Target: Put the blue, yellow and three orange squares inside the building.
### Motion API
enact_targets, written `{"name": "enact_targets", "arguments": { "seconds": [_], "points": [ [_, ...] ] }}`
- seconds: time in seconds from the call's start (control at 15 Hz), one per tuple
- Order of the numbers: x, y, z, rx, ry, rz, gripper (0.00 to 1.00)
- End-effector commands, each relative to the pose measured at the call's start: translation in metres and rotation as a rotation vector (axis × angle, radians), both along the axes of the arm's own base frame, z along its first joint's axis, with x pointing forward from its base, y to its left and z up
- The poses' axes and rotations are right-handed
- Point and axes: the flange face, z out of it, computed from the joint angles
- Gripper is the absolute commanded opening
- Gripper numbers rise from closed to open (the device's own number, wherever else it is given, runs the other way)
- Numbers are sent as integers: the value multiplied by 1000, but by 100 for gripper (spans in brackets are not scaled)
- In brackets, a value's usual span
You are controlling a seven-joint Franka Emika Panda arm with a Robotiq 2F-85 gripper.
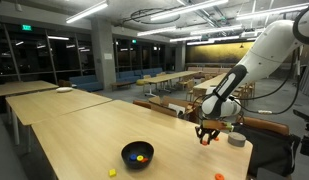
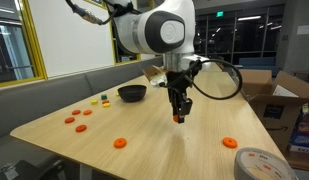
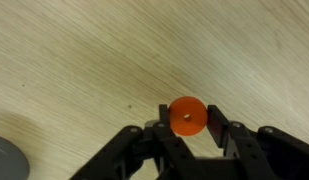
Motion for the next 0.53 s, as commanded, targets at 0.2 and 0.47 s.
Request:
{"name": "enact_targets", "arguments": {
  "seconds": [0.2,0.47],
  "points": [
    [37,75,62,-32,-144,154,26],
    [71,132,75,-17,-190,265,26]
  ]
}}
